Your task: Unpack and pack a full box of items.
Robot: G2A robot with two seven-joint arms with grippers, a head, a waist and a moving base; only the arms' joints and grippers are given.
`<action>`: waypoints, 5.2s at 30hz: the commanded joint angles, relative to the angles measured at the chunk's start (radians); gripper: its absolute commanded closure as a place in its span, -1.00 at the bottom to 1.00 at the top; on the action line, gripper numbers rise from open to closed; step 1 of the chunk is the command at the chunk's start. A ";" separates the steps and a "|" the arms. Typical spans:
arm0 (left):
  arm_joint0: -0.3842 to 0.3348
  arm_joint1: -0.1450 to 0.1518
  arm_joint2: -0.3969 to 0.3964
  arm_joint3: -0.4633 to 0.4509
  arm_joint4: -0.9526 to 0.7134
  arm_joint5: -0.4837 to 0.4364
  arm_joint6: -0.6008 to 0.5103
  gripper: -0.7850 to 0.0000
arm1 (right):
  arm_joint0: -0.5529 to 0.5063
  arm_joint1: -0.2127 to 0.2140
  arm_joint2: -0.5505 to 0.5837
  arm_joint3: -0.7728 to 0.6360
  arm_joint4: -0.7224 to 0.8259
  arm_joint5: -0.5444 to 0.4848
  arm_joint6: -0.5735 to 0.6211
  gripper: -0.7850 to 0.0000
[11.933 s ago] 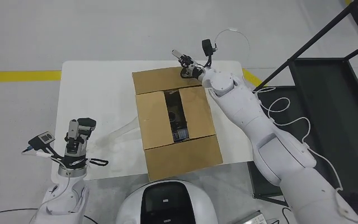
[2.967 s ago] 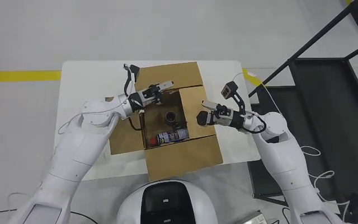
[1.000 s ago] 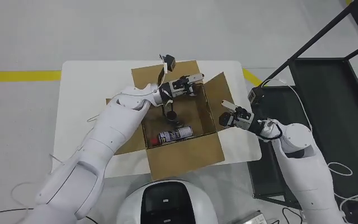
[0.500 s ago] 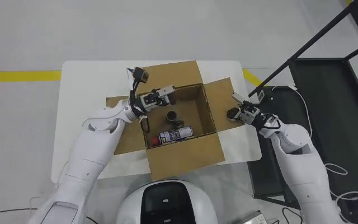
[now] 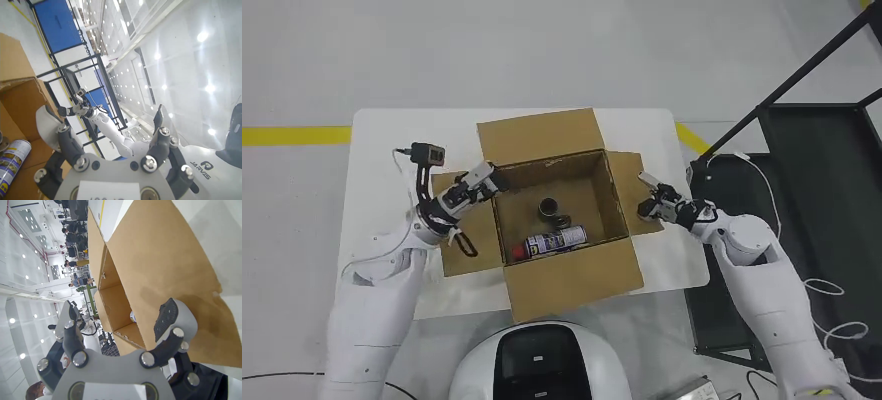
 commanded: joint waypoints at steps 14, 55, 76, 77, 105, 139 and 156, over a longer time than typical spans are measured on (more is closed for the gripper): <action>0.237 0.020 -0.224 -0.160 0.177 0.037 0.396 -1.00 | 0.021 -0.003 -0.025 -0.001 0.010 -0.044 0.010 -1.00; 0.296 0.019 -0.260 -0.214 0.361 0.082 0.581 -1.00 | 0.134 -0.024 -0.332 -0.310 -0.545 -0.069 -0.054 -1.00; 0.296 0.019 -0.260 -0.214 0.361 0.082 0.581 -1.00 | 0.533 -0.142 -0.776 -0.024 -1.070 -0.013 0.042 -1.00; 0.296 0.019 -0.260 -0.214 0.361 0.082 0.581 -1.00 | 0.546 -0.149 -0.785 -0.002 -1.065 -0.007 0.052 -1.00; 0.296 0.019 -0.260 -0.214 0.361 0.082 0.581 -1.00 | 0.716 -0.331 -0.959 0.411 -0.992 0.003 0.067 1.00; 0.296 0.019 -0.260 -0.214 0.361 0.082 0.581 -1.00 | 0.228 -0.114 -0.329 -0.467 -1.175 -0.056 0.333 1.00; 0.296 0.019 -0.260 -0.214 0.361 0.082 0.581 -1.00 | 0.061 -0.077 -0.125 -0.582 -1.177 -0.117 0.312 1.00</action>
